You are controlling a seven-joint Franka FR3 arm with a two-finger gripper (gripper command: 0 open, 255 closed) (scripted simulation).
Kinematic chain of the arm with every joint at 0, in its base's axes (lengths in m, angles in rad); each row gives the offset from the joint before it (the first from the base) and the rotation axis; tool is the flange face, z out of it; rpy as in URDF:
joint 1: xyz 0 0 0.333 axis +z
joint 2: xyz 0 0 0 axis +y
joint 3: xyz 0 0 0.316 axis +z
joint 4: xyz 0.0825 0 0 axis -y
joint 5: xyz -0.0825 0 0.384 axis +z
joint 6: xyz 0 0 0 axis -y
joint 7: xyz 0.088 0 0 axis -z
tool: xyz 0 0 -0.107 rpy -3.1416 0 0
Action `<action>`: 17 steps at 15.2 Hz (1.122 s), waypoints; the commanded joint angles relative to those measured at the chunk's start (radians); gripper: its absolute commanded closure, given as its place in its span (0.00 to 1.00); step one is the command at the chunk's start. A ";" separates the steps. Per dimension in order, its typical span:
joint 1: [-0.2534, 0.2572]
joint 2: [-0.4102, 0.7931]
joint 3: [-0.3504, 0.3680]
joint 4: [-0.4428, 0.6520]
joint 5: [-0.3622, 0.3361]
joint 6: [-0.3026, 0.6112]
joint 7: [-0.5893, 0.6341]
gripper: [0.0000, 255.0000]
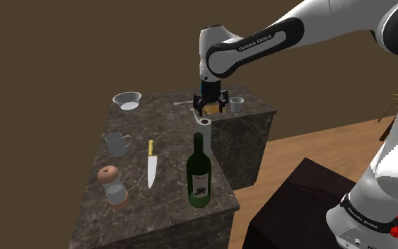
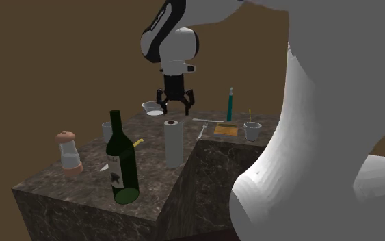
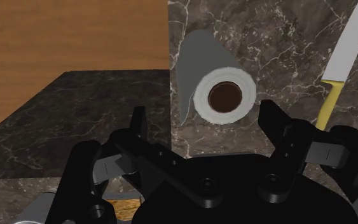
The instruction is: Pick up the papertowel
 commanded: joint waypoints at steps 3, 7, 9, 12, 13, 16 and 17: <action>0.015 0.116 -0.007 0.094 -0.026 0.019 0.066 0.00; 0.017 0.135 -0.010 0.066 -0.033 0.066 0.071 0.00; 0.017 0.146 -0.011 0.053 -0.037 0.089 0.074 0.00; 0.017 0.148 -0.012 0.048 -0.038 0.096 0.075 1.00; 0.017 0.148 -0.012 0.047 -0.038 0.097 0.074 1.00; 0.017 0.148 -0.012 0.047 -0.038 0.097 0.074 1.00; 0.017 0.148 -0.012 0.048 -0.038 0.097 0.075 1.00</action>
